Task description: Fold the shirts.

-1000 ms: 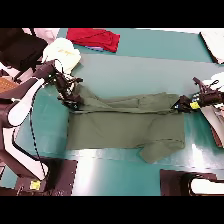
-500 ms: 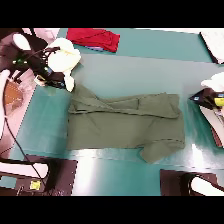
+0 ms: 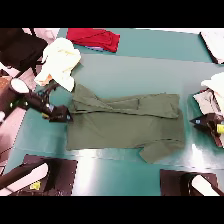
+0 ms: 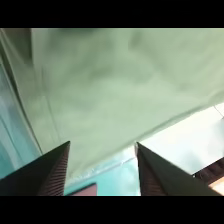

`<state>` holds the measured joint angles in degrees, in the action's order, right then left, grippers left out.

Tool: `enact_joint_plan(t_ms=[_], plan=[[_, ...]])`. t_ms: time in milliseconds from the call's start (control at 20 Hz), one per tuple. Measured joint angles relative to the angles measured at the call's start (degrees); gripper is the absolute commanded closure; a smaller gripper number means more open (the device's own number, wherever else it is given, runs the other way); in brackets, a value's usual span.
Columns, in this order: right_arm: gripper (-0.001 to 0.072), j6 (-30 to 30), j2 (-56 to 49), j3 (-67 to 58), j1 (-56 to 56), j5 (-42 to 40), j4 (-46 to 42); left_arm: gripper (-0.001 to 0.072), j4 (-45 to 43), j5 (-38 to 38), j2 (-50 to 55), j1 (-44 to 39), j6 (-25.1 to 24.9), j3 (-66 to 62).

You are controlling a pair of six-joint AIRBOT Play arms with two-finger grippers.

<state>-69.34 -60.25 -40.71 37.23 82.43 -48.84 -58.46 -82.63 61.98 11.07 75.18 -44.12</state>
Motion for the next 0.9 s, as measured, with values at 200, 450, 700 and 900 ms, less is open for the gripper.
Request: enact_joint_plan(t_ms=[200,450,700,900], plan=[[0.0254,0.5,-0.7,4.1,3.1,0.5,-3.6,0.0207,-5.4,1.3,-5.0,0.1,1.0,7.2],[0.0255,1.1,-5.7,6.1,4.2,-0.3,-5.8,0.0207,-7.5,2.3,-6.6,0.2,1.5,10.6],[0.0255,1.5,-9.2,6.4,5.7,-1.8,-6.5,0.0208,-9.6,4.6,-6.9,0.2,1.5,13.4],[0.0255,1.7,-10.5,5.9,6.0,-2.0,-6.6,0.0207,-15.5,7.0,-6.9,0.2,4.3,14.1]])
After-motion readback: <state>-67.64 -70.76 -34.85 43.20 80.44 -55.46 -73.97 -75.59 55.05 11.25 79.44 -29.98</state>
